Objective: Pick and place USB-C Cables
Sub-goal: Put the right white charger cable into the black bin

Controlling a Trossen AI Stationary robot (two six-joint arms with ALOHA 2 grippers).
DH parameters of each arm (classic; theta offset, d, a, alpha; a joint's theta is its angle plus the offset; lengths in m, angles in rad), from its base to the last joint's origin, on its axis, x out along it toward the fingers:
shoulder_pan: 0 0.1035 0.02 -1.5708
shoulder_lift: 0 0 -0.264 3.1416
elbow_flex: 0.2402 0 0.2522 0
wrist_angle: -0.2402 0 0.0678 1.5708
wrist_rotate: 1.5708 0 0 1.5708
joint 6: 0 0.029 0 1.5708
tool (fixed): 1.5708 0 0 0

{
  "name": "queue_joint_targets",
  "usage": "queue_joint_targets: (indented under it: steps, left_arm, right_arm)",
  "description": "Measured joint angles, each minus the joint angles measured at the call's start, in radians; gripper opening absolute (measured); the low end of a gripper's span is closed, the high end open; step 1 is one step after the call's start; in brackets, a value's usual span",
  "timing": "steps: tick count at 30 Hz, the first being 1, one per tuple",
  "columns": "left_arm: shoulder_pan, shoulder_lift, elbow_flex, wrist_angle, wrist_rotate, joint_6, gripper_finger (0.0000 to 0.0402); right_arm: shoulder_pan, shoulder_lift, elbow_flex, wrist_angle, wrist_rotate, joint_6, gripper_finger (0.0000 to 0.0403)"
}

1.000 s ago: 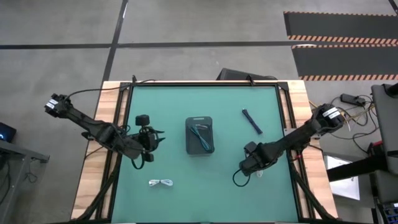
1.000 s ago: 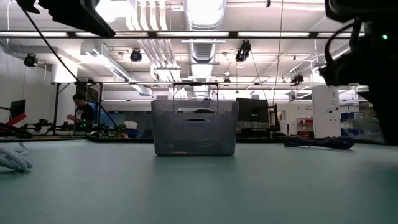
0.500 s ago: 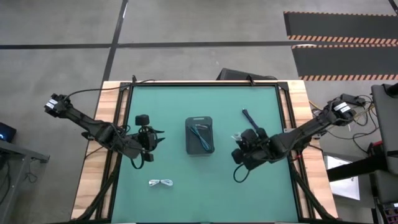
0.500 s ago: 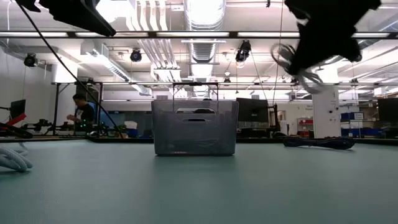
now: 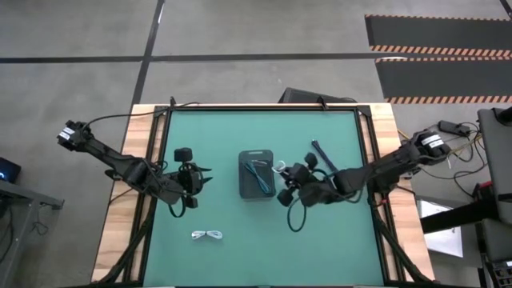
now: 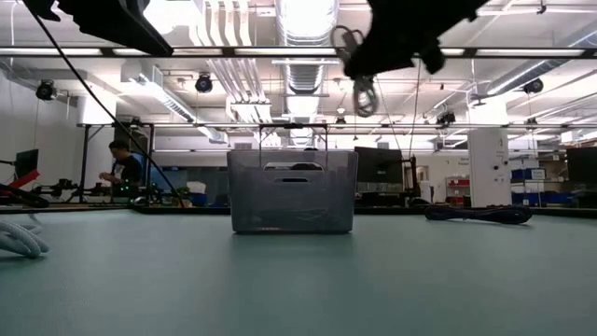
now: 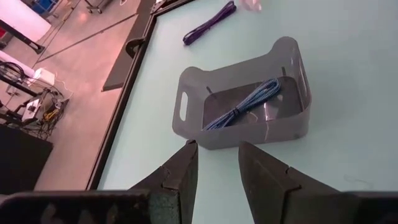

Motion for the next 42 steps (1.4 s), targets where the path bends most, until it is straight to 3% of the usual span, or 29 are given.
queue_joint_targets:
  steps: [8,18,26,32,36,42]
  left_arm:
    - [0.0,0.0,0.0,-0.001,0.0,-0.001,0.01]
    - [0.0,0.0,0.002,0.0,0.0,0.003,0.01]
    - [0.0,0.0,0.002,0.001,0.0,0.003,0.01]
    - [0.0,-0.004,-0.002,-0.003,-0.001,0.003,0.01]
    - [0.0,-0.004,-0.001,-0.003,-0.001,0.003,0.01]
    - [0.0,-0.005,-0.002,-0.004,-0.001,0.003,0.01]
  right_arm:
    - [-0.101,0.019,0.0,0.192,-0.15,-0.171,0.0028]
    - [-0.18,0.02,0.075,0.171,-0.266,-0.236,0.0028]
    - [-0.203,0.099,0.247,-0.017,-0.267,-0.254,0.0028]
    - [-0.245,0.223,0.475,-0.369,-0.283,-0.112,0.0028]
    - [-0.284,0.311,0.607,-0.569,-0.379,-0.041,0.0028]
    - [-0.338,0.387,0.703,-0.64,-0.614,0.001,0.0028]
